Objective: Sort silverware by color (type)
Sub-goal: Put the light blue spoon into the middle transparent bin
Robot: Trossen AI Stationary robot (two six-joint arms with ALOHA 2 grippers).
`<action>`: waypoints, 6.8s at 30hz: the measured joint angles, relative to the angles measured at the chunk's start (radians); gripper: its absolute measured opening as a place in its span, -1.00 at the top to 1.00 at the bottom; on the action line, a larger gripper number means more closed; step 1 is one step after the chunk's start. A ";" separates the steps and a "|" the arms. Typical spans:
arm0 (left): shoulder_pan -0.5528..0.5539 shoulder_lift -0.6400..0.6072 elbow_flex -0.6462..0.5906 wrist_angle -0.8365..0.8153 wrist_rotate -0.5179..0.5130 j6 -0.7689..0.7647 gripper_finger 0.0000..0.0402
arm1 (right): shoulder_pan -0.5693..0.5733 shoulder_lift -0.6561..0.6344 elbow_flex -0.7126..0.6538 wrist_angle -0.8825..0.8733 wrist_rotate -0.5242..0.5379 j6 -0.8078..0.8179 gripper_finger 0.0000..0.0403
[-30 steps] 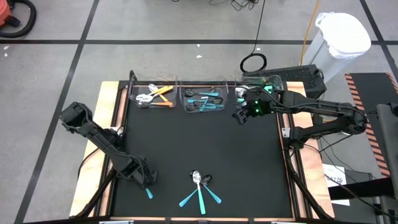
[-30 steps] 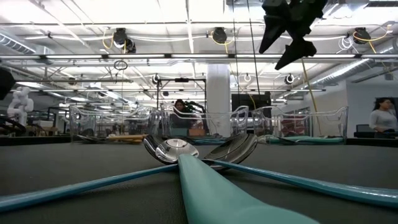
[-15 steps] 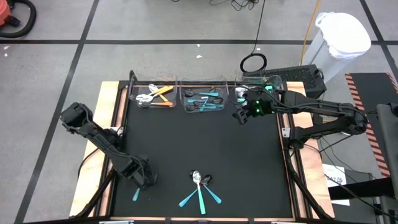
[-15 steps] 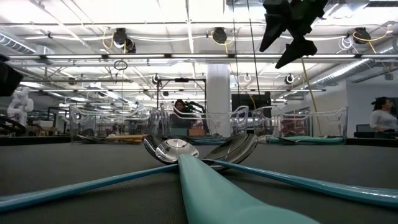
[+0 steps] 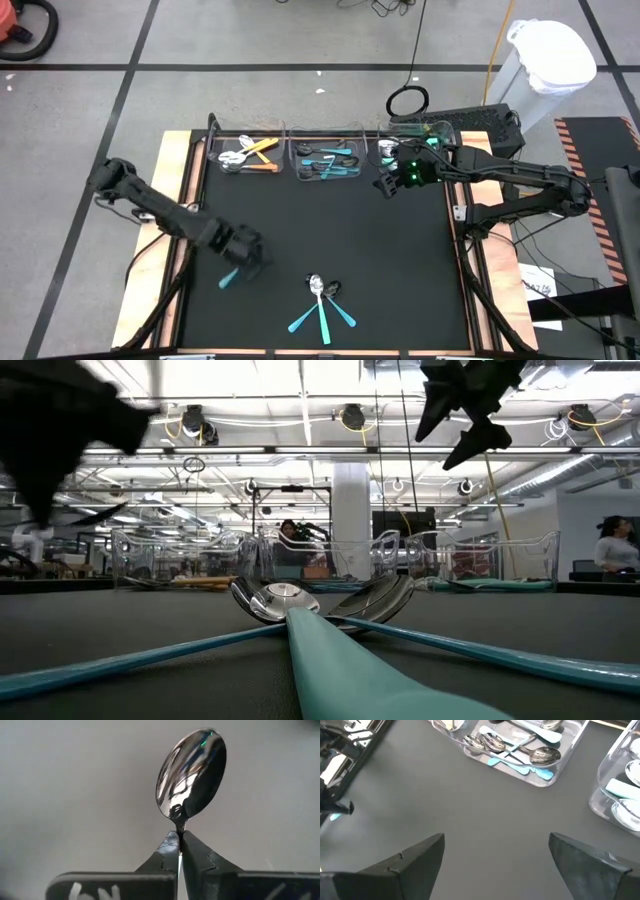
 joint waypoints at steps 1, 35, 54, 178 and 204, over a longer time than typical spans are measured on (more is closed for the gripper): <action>0.041 -0.004 0.022 -0.017 -0.020 0.114 0.98 | 0.005 0.000 0.000 0.000 0.000 0.009 -0.75; 0.954 0.541 0.812 0.153 -0.151 1.630 0.96 | 0.253 0.004 0.000 -0.029 0.242 0.455 -0.75; 0.960 0.559 0.813 0.239 -0.204 1.649 0.18 | 0.258 0.009 0.000 -0.012 0.257 0.472 -0.75; 0.105 0.198 0.559 -0.249 -0.282 0.139 0.15 | 0.355 0.307 0.019 0.601 0.630 -0.611 1.00; 0.085 0.151 0.559 -0.461 -0.343 0.231 0.15 | -0.281 0.307 0.019 0.559 -0.162 -0.345 0.27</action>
